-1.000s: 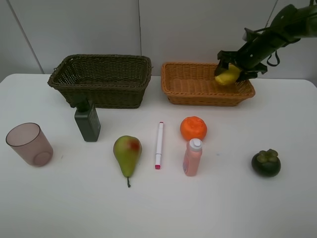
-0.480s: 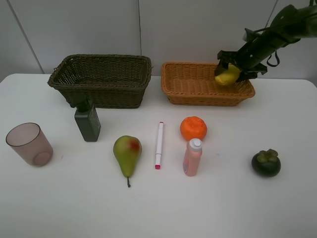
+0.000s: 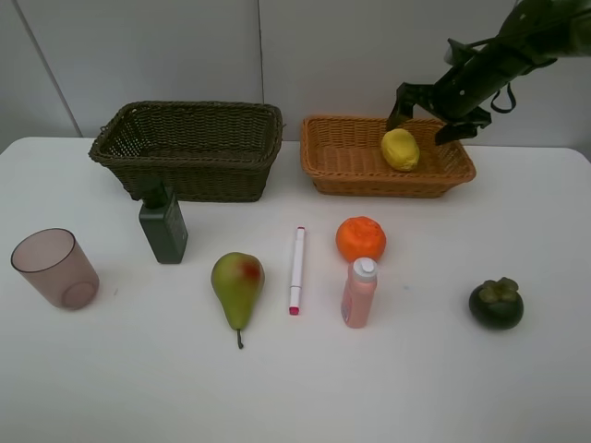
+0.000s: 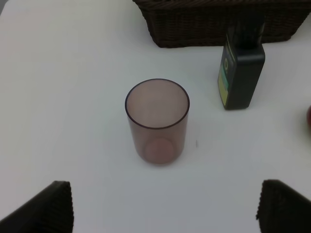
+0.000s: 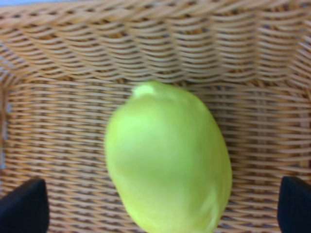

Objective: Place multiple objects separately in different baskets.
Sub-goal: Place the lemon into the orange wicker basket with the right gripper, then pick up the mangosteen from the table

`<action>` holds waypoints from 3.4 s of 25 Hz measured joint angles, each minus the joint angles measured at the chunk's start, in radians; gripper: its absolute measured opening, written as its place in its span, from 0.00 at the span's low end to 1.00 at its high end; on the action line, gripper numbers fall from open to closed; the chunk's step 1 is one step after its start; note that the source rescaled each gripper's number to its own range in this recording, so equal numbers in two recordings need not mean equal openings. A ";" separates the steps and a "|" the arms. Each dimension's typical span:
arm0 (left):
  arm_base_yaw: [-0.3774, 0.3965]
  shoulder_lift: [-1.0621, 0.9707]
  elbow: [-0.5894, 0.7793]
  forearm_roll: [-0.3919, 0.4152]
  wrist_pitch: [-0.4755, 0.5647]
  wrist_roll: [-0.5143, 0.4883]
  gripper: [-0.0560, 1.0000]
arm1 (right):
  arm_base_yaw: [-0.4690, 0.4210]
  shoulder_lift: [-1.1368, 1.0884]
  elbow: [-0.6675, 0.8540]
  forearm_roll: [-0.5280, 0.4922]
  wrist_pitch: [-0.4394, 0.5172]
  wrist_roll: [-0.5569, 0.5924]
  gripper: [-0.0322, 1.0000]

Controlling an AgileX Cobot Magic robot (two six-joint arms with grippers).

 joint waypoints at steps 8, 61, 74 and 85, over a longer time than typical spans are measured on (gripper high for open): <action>0.000 0.000 0.000 0.000 0.000 0.000 1.00 | 0.006 -0.093 0.000 -0.070 0.154 0.040 0.99; 0.000 0.000 0.000 0.000 0.000 0.000 1.00 | 0.006 -0.466 0.883 -0.339 0.132 0.170 0.99; 0.000 0.000 0.000 0.000 0.000 0.000 1.00 | 0.006 -0.466 0.961 -0.302 0.082 0.172 0.99; 0.000 0.000 0.000 0.000 0.000 0.000 1.00 | 0.006 -0.466 0.961 -0.295 0.080 0.172 0.79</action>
